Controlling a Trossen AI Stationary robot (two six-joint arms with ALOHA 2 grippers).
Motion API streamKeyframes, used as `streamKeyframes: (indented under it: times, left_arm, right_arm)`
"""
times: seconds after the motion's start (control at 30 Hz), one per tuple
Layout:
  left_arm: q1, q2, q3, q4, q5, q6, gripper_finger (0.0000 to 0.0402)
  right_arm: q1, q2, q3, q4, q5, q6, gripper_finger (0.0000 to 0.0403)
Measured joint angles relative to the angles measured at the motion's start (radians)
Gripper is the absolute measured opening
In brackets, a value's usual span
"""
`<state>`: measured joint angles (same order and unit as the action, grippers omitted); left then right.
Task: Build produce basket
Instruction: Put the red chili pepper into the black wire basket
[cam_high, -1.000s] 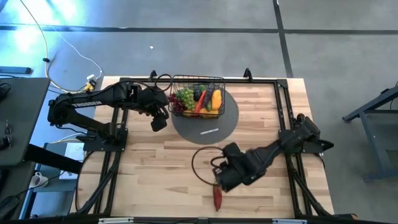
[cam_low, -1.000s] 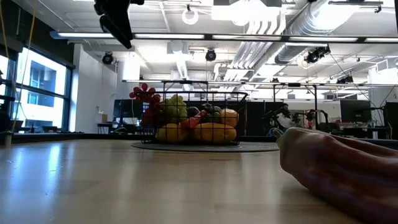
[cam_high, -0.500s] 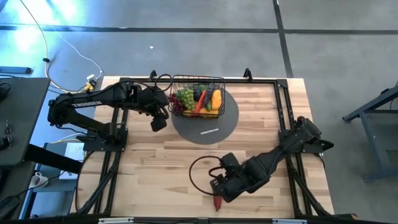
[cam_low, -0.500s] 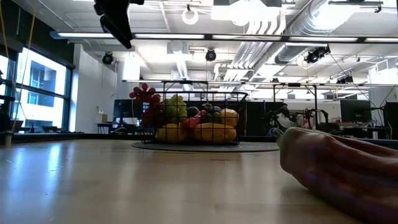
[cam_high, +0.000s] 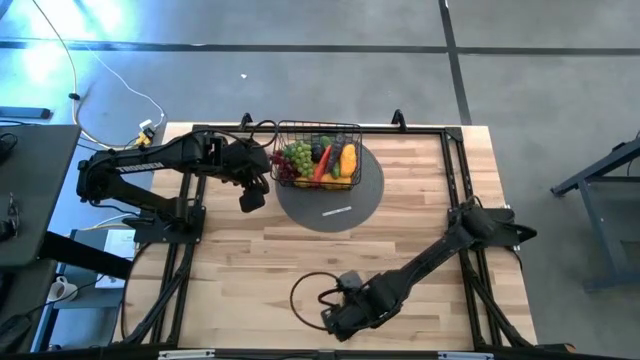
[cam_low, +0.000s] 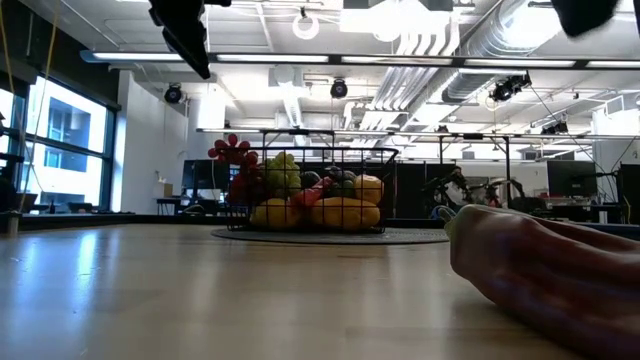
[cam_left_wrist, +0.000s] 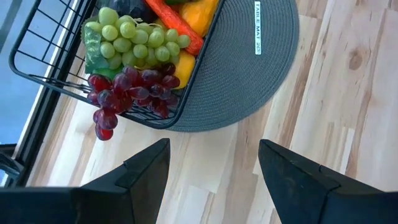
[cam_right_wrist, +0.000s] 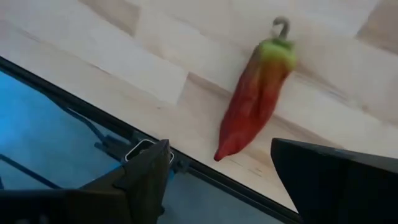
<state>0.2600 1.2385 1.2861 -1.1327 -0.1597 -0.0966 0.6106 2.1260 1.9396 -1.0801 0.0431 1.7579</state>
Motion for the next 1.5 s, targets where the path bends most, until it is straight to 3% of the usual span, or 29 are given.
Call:
streamKeyframes:
  times: [0.27, 0.73, 0.93, 1.23, 1.5]
  left_arm:
    - [0.0, 0.0, 0.0, 0.001, -0.001, 0.004, 0.0236]
    - [0.0, 0.0, 0.0, 0.002, 0.0, 0.022, 0.0236]
    - [0.0, 0.0, 0.0, 0.002, 0.0, 0.022, 0.0236]
    - [0.002, 0.0, 0.0, 0.003, -0.009, 0.074, 0.0236]
    - [0.03, 0.0, 0.0, 0.005, -0.009, 0.103, 0.0236]
  right_arm:
    - [0.001, 0.106, 0.0, 0.027, -0.096, 0.066, 0.0261]
    - [0.007, 0.226, 0.0, 0.063, -0.126, 0.094, 0.0255]
    - [0.007, 0.24, 0.0, 0.051, -0.131, 0.111, 0.0197]
    - [-0.001, 0.236, 0.001, 0.059, -0.141, 0.109, 0.0049]
    - [-0.025, 0.219, 0.028, 0.072, -0.087, 0.077, 0.0041]
